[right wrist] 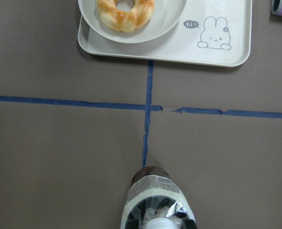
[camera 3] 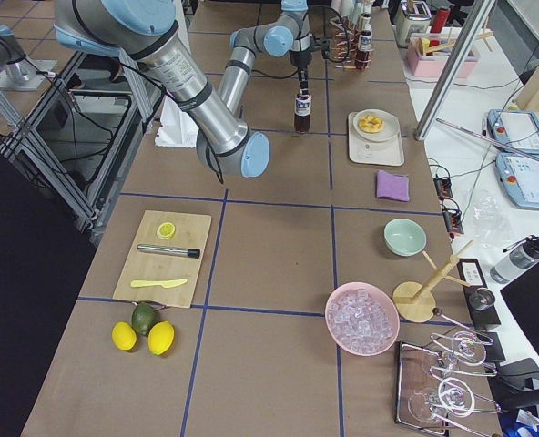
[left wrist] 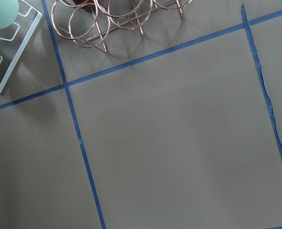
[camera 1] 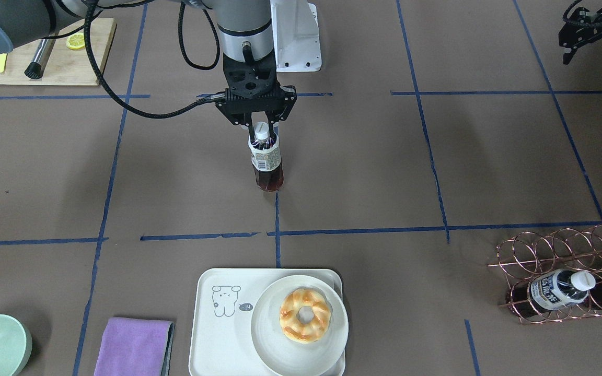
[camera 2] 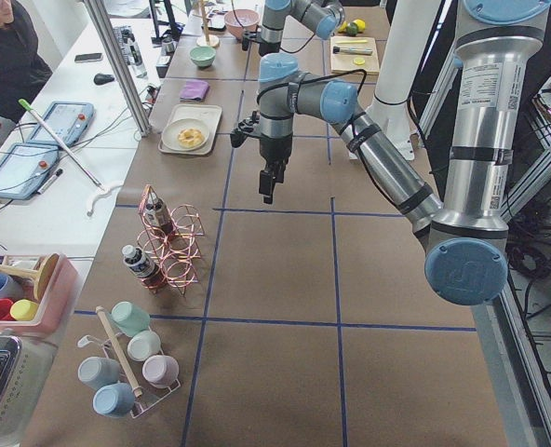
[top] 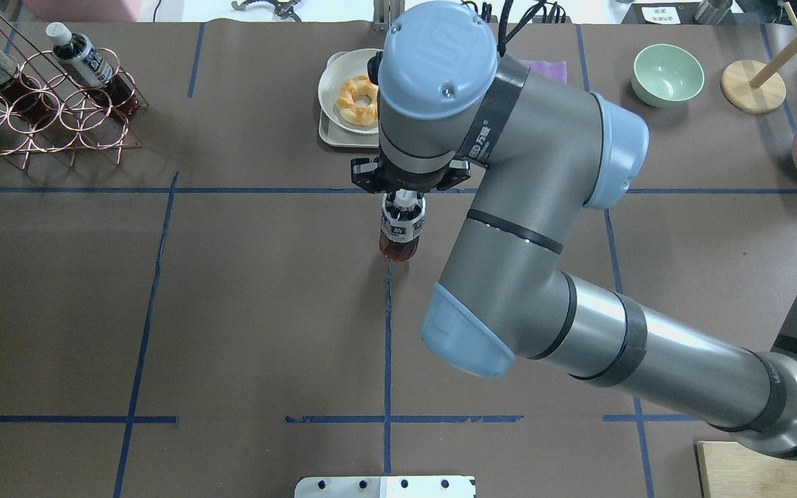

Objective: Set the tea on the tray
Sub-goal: 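Lift the tea bottle with the right gripper and carry it to the white tray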

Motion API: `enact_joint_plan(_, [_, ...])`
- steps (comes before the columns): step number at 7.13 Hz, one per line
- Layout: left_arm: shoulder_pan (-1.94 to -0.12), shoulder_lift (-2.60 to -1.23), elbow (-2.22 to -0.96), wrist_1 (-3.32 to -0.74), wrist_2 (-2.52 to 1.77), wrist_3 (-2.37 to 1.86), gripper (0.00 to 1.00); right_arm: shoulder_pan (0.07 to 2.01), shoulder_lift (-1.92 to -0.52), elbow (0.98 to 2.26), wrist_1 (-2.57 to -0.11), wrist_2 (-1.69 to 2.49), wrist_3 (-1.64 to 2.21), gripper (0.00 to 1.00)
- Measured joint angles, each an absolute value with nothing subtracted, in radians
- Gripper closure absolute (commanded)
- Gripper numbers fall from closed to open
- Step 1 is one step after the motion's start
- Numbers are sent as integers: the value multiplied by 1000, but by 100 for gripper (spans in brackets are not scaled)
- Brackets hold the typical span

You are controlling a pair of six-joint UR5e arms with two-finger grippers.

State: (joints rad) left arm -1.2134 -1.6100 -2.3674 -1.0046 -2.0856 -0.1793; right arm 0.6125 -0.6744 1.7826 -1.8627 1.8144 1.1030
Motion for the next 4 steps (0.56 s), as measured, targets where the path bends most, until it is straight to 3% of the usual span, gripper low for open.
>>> enact_joint_plan(2, [-1213, -1613, -2369, -1005, -2086, -182, 0, 712, -613, 1701, -1857, 1823, 1062, 100])
enact_joint_plan(4, [-1214, -1616, -2371, -1005, -2086, -184, 0, 813, -489, 1459, -1790, 1871, 997, 100])
